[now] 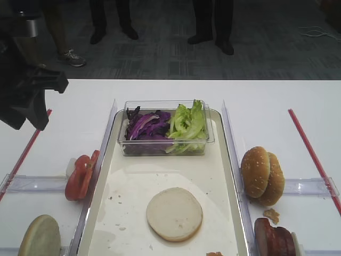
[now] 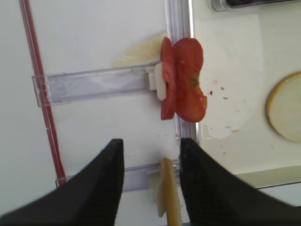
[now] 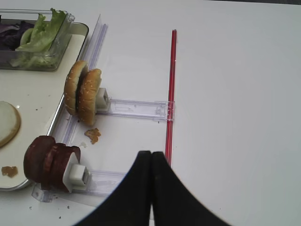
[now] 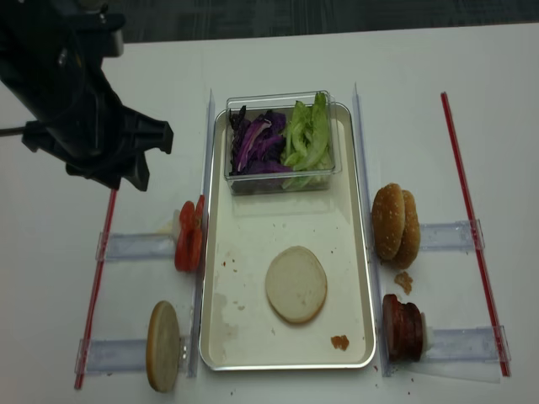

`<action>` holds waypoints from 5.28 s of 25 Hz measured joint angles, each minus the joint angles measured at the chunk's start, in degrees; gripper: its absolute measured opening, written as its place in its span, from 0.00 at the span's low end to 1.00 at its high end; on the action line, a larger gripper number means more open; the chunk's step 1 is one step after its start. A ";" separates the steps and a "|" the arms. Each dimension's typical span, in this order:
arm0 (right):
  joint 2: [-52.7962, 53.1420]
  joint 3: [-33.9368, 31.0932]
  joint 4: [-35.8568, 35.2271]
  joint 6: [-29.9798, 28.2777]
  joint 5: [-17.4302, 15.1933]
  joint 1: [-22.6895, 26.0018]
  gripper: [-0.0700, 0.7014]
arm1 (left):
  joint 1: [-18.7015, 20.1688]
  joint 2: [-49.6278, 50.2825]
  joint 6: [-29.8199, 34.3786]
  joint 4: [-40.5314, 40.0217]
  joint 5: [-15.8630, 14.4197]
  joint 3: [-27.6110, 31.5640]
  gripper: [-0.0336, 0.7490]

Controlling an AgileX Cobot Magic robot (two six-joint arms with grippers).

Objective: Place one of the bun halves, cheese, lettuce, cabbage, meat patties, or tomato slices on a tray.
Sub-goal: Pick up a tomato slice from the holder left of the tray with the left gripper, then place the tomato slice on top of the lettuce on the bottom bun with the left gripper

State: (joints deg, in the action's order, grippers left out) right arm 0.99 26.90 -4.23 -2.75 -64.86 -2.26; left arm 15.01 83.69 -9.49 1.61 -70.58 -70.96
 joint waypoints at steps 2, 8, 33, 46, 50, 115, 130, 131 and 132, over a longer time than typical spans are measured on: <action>0.00 0.00 0.00 0.00 0.00 0.00 0.26 | 1.73 0.00 -1.02 0.00 0.61 0.00 0.39; 0.00 0.00 0.00 0.00 0.00 0.00 0.26 | 6.14 3.01 -3.44 0.55 1.68 -0.44 0.39; 0.00 0.00 0.00 0.93 0.00 0.00 0.26 | 9.52 17.60 -5.24 2.69 7.62 -1.45 0.39; 0.00 0.00 0.00 0.93 0.00 0.00 0.26 | 9.52 23.53 -5.78 1.04 10.05 -2.28 0.39; 0.00 0.00 0.00 0.93 0.00 0.00 0.26 | 9.52 24.28 -6.50 -0.55 10.23 -2.28 0.39; 0.00 0.00 0.00 1.08 0.00 0.00 0.26 | 13.25 13.31 -4.08 -0.04 0.85 -5.74 0.06; 0.00 0.00 0.00 1.08 0.00 0.00 0.26 | 13.25 11.35 11.18 23.50 8.84 5.33 0.06; 0.00 0.00 0.00 1.08 0.00 0.00 0.26 | 13.25 11.35 12.84 25.15 9.71 6.01 0.06; 0.00 0.00 0.00 1.08 0.00 0.00 0.26 | 13.28 11.35 14.54 27.16 10.61 6.67 0.06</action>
State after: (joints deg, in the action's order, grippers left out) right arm 0.99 26.90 -4.23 -1.67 -64.86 -2.26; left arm 28.30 95.05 5.05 28.77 -59.96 -64.29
